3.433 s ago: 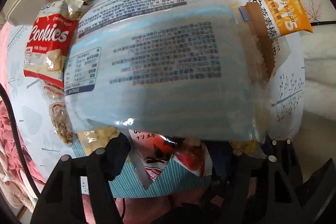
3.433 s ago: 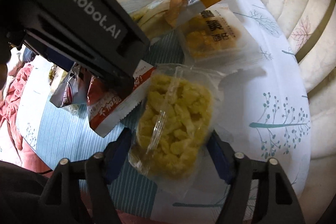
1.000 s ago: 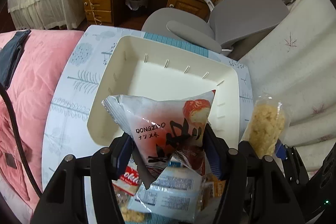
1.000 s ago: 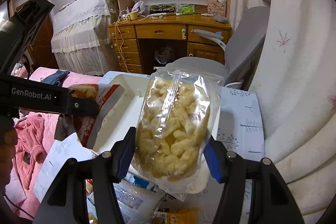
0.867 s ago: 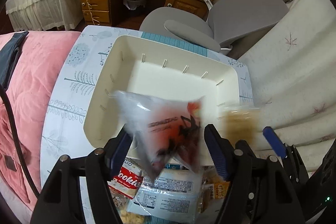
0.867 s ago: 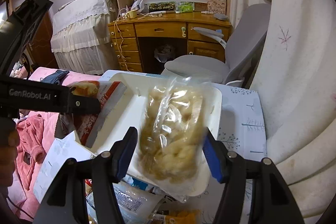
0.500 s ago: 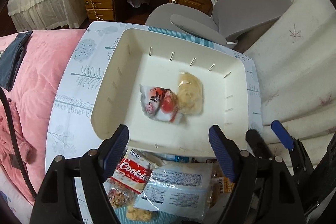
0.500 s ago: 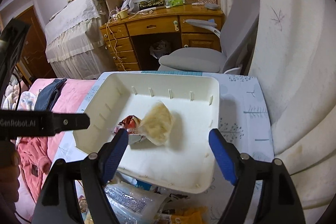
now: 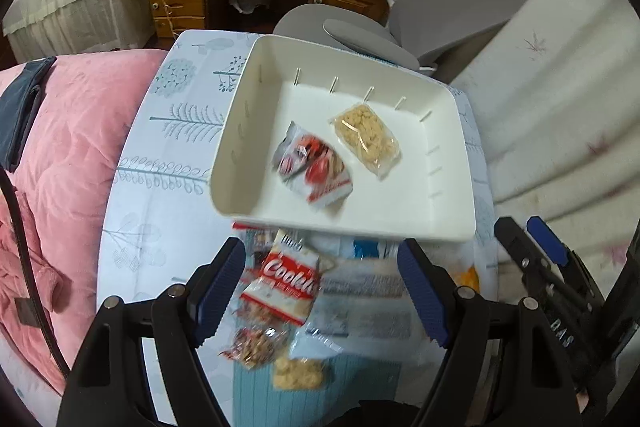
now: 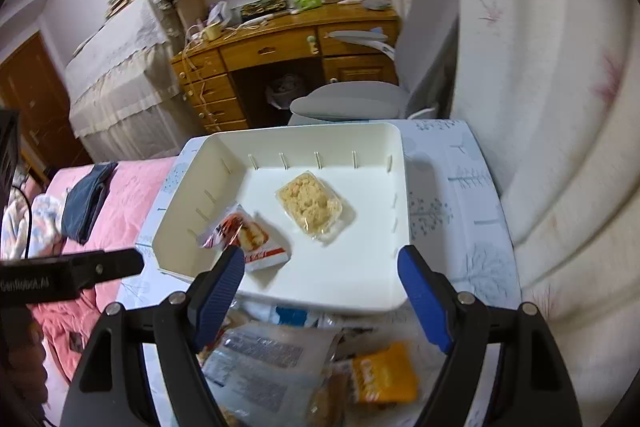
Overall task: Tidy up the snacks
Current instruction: 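Withdraw both tools from the tray back toward the snack pile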
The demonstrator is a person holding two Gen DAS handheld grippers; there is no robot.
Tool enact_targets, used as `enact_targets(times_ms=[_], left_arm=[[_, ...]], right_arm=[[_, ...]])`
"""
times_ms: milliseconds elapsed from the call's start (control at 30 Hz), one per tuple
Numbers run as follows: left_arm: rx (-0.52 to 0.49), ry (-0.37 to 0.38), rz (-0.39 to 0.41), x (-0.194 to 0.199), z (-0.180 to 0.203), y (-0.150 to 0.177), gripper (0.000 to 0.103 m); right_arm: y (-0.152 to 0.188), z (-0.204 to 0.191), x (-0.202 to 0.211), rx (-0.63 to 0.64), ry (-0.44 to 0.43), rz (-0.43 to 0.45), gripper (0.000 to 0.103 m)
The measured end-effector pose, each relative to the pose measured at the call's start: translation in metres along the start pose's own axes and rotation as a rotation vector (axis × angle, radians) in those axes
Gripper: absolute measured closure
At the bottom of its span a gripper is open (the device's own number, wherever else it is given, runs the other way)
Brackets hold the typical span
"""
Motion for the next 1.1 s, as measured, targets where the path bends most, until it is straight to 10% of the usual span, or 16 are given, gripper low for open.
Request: enact_targets(times_ms=[1100], left_arm=[[-0.280,0.054,-0.212,0.015,-0.091,0.111,0.025]], right_arm=[[0.184,-0.076,0.043,-0.325,0.104,-0.186,0.023]])
Point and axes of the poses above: each gripper's, at about its wrist camera, not at the fingertips, and x roughly against the way its jaws point, z to its right, y to its underside, the point moved 9 cm from there along -x, roughly the way its jaws point, and after that the axes turned 8 degrees about y, right-handed, at the moved point
